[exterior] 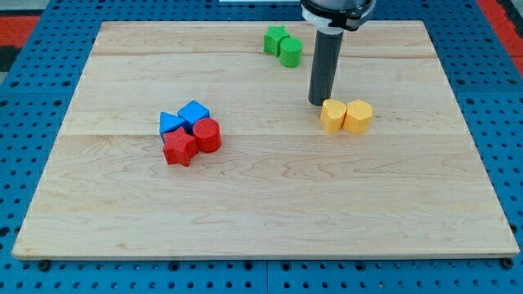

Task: Separate the blue cube from the blue triangle and red blocks

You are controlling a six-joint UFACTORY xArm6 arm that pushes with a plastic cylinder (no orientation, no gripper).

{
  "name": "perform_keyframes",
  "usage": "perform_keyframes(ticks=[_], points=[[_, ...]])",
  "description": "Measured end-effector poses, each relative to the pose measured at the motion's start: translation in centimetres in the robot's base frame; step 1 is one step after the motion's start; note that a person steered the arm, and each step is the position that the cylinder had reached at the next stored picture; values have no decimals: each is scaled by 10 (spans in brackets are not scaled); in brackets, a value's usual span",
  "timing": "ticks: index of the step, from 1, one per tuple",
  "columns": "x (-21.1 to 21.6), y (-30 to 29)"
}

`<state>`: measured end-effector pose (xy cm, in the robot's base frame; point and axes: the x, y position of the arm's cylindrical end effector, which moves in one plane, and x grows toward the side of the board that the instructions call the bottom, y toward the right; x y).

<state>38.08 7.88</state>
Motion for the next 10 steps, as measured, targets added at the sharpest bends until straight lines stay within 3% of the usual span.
perform_keyframes(ticks=[2,3,7,10], points=[[1,-39],[21,-41],[52,-157],[20,-224]])
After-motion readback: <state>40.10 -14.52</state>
